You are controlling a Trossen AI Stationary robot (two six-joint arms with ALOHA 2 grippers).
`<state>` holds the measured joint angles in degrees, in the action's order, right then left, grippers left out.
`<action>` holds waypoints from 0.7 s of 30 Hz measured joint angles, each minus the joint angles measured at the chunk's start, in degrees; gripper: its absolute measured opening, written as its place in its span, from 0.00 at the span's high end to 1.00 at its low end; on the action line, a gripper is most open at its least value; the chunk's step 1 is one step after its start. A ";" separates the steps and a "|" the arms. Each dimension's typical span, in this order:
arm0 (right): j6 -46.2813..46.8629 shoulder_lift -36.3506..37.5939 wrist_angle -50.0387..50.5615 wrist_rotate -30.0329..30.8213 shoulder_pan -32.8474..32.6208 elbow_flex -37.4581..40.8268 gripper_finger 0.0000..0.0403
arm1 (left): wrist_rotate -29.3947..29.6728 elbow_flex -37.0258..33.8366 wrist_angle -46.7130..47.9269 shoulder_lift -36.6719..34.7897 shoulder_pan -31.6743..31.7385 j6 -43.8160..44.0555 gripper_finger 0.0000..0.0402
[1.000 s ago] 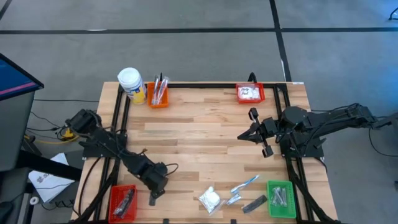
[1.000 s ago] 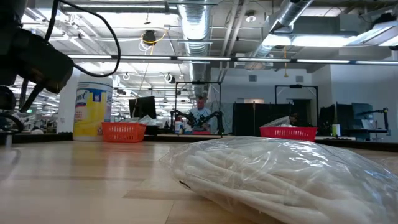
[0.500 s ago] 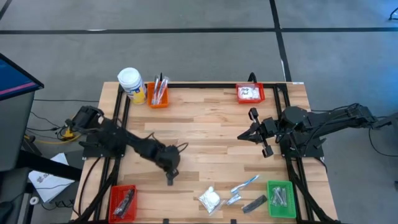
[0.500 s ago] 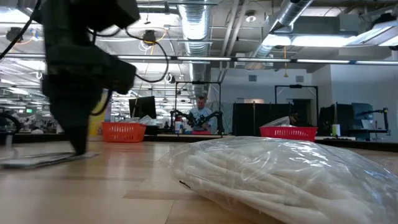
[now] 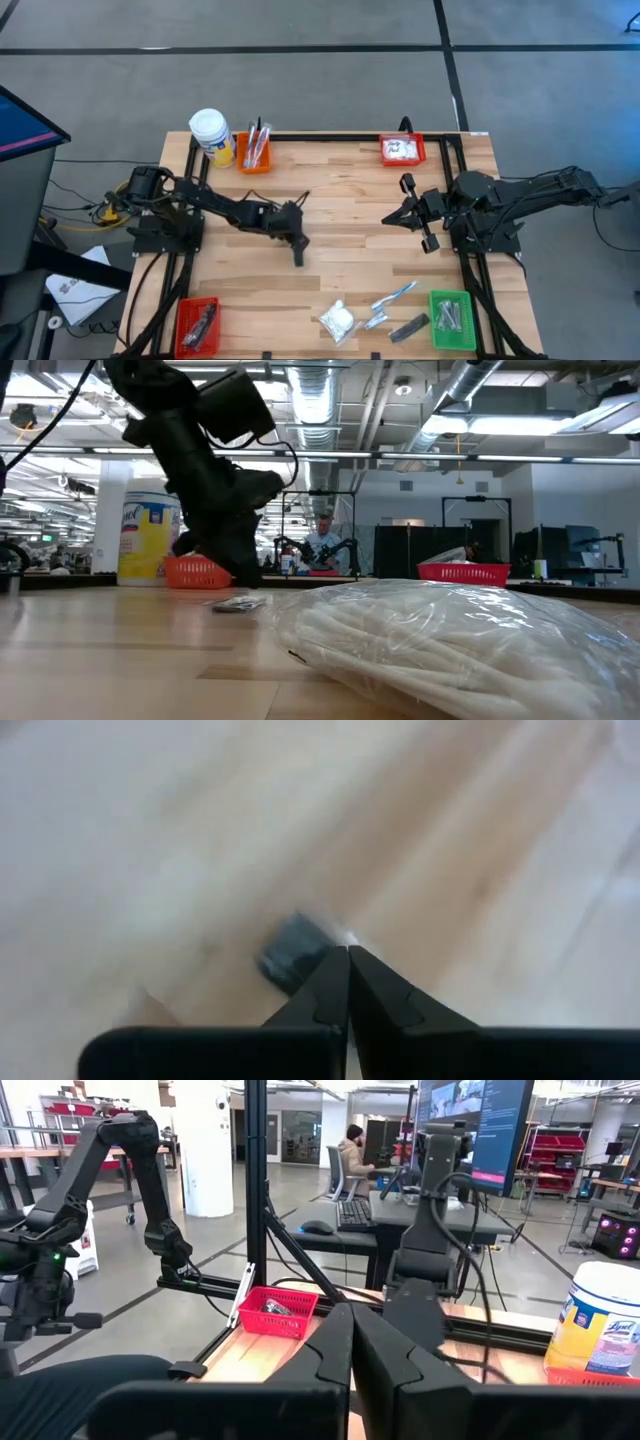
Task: Pick & Place Travel size toiletries
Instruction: Put the left comb into the bottom red bin
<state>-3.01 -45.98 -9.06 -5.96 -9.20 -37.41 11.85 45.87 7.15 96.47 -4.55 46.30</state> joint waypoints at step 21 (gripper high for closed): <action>8.45 -1.73 6.63 2.00 -0.06 1.11 1.00 | -1.17 0.20 8.09 -1.49 -18.57 17.57 1.00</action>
<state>5.45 -47.70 -2.43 -3.95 -9.26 -36.30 10.69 46.06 15.24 94.98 -23.13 63.88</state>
